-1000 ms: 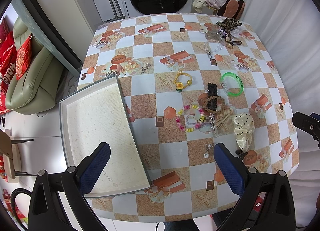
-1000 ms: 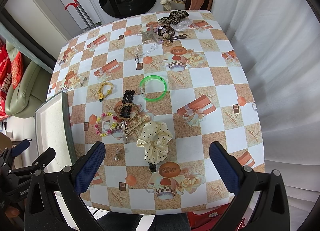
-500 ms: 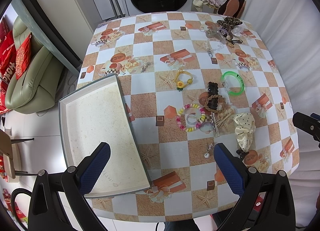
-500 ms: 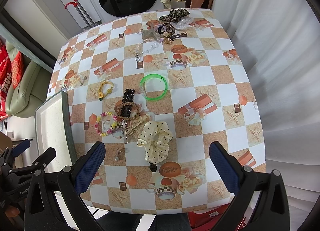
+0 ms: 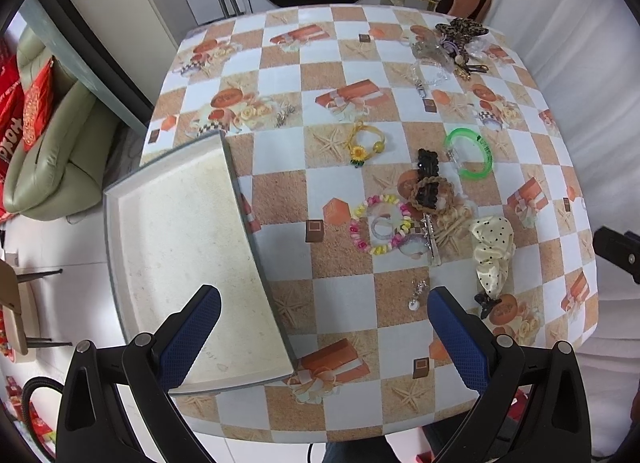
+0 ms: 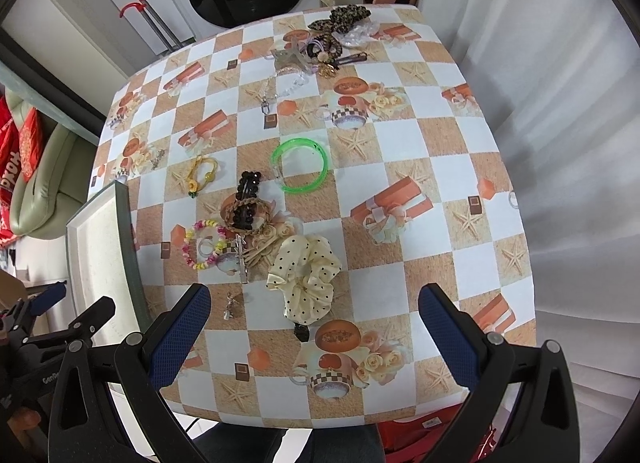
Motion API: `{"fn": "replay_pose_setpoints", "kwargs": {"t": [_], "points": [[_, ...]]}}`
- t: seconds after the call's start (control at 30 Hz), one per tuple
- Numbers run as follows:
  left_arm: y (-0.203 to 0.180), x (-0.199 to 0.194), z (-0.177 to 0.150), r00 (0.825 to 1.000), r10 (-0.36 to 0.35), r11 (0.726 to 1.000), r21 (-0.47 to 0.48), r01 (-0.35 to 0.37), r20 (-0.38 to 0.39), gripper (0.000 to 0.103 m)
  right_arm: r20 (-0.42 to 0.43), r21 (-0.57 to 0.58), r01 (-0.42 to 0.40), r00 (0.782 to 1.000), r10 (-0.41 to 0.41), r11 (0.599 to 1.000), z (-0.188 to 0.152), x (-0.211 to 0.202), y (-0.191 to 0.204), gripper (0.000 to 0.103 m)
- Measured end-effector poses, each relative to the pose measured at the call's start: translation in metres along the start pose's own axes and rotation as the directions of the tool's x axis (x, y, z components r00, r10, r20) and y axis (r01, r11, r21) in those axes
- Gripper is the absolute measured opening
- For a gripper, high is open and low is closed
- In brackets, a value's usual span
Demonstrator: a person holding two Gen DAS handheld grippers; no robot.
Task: Organize jewelry
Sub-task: 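Grasp the beaded bracelet with the left tool while the right tool grasps the polka-dot scrunchie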
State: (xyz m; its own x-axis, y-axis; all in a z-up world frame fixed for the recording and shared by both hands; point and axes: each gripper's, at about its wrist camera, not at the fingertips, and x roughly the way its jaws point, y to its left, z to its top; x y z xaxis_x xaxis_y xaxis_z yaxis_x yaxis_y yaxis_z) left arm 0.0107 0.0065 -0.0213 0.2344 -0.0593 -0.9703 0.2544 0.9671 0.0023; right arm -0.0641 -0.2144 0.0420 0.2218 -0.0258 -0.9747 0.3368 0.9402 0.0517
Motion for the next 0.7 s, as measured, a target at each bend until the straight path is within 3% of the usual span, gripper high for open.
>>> {"fn": "replay_pose_setpoints", "kwargs": {"t": [0.2, 0.53, 0.7], "points": [[0.001, 0.023, 0.010, 1.000, 0.003, 1.000, -0.016, -0.003, -0.015, 0.103, -0.055, 0.033, -0.009, 0.998, 0.011, 0.999, -0.009, 0.022, -0.010, 0.103], [-0.012, 0.078, 0.036, 0.999, 0.019, 0.999, 0.051, -0.016, -0.041, 0.103, -0.152, 0.056, -0.010, 0.988, 0.018, 0.998, -0.013, 0.070, -0.027, 0.103], [-0.013, 0.106, 0.043, 0.998, 0.015, 0.998, 0.069, -0.011, -0.054, 0.103, -0.187, 0.065, -0.053, 0.980, 0.064, 0.996, -0.011, 0.098, -0.025, 0.103]]}}
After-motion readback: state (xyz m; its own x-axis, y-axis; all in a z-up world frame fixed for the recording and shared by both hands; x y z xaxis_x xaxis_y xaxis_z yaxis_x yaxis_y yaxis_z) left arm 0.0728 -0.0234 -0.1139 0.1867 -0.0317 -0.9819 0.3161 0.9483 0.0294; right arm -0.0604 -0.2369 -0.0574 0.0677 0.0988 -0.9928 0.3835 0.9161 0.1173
